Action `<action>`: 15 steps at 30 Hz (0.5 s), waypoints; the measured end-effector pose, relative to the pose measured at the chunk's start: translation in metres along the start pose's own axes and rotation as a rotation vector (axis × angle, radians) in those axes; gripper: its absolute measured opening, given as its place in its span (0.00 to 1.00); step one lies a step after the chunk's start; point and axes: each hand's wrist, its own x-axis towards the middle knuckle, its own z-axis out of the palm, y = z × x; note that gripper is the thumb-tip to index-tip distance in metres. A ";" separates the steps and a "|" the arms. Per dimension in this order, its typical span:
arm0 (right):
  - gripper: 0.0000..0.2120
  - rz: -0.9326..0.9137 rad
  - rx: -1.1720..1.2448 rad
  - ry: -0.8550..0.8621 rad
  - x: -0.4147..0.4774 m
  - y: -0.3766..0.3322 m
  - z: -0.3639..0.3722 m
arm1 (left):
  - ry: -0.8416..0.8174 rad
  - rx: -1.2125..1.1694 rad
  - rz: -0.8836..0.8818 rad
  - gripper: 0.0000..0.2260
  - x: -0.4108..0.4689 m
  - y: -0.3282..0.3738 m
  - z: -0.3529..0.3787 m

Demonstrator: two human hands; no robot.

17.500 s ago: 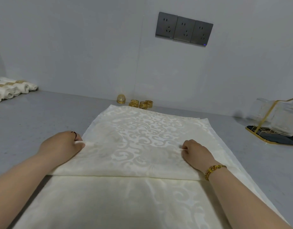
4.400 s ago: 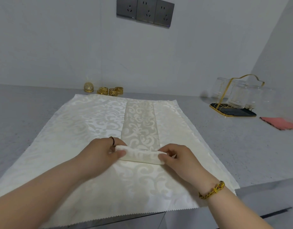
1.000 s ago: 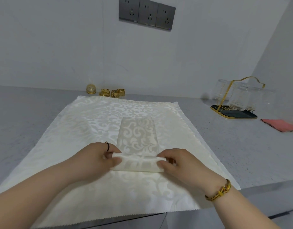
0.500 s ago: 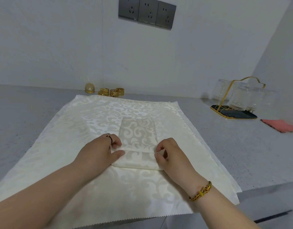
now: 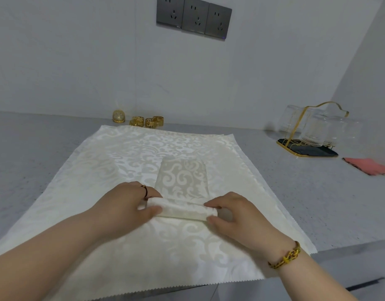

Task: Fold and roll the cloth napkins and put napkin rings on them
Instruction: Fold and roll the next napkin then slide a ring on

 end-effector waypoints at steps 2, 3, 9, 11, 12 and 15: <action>0.09 0.044 0.127 -0.032 -0.003 -0.001 -0.001 | 0.010 -0.107 -0.064 0.09 -0.002 -0.003 0.001; 0.07 0.066 0.181 -0.040 -0.002 -0.002 -0.001 | 0.008 -0.180 -0.112 0.08 -0.003 -0.003 0.001; 0.09 0.213 0.360 0.060 0.016 0.002 0.009 | 0.027 -0.342 -0.236 0.03 0.004 -0.006 0.008; 0.09 0.241 0.382 0.077 0.023 0.004 0.011 | 0.088 -0.248 -0.211 0.04 0.006 -0.007 0.011; 0.09 0.247 0.379 0.076 0.026 0.005 0.012 | 0.121 -0.179 -0.179 0.03 0.006 -0.008 0.012; 0.05 0.277 0.313 0.089 0.034 0.005 0.014 | 0.197 -0.017 -0.015 0.12 0.007 -0.007 0.014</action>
